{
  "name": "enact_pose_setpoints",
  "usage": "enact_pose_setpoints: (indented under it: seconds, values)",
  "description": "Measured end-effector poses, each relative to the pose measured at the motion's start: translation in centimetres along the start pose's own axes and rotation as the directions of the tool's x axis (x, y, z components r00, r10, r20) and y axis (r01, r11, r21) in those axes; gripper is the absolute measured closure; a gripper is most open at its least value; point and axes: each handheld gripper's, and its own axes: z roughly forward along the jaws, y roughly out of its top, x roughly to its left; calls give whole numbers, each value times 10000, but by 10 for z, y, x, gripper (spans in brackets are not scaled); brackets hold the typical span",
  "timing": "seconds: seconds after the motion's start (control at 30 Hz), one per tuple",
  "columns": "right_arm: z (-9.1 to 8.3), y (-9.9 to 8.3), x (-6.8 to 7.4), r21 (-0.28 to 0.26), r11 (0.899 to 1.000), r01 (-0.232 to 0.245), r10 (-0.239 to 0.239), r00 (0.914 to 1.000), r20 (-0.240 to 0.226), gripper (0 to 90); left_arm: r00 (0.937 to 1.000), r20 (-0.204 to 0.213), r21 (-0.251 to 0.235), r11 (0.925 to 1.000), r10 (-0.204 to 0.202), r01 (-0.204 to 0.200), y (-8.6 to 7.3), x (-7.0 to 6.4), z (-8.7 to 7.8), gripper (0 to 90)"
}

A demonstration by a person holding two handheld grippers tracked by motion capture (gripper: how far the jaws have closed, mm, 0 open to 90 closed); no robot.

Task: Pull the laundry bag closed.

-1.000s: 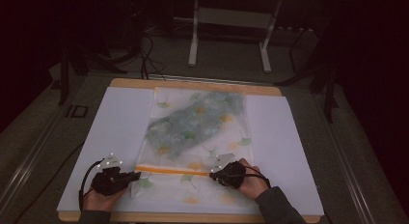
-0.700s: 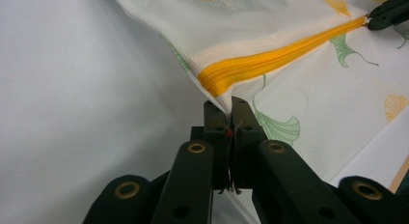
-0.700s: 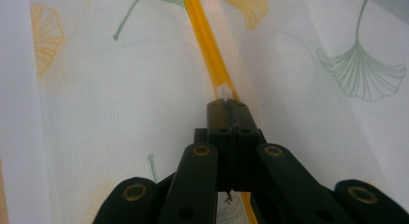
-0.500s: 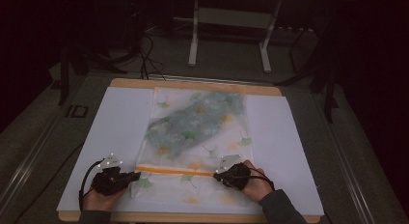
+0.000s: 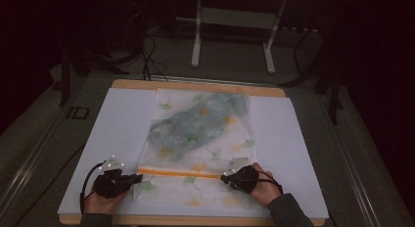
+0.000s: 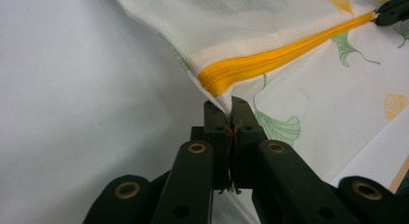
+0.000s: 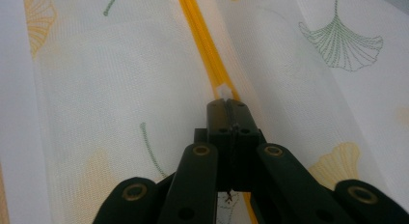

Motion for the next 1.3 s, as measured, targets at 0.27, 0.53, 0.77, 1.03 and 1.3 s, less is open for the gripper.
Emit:
enact_pose_setpoints:
  seconds: [0.27,0.53,0.77,1.03,1.3]
  values:
    - [-3,-4,-1,24,10000,-54,53,9999,93,900,10000,-18,-14,10000,-24,23,0,0,0,880]
    - [-9,-10,-4,112,9998,-154,152,9997,206,900,10000,-7,3,10000,-24,24,0,1,0,880]
    - [-12,-14,-6,223,9996,-181,175,9995,263,900,10000,-14,23,10000,-19,19,0,1,0,880]
    - [-16,-20,-7,246,9995,-218,211,9993,311,900,10000,-14,9,10000,-30,30,-1,1,0,880]
    - [-21,-29,-10,256,9986,-452,442,9982,398,900,10000,-20,41,10000,-14,14,-1,1,0,880]
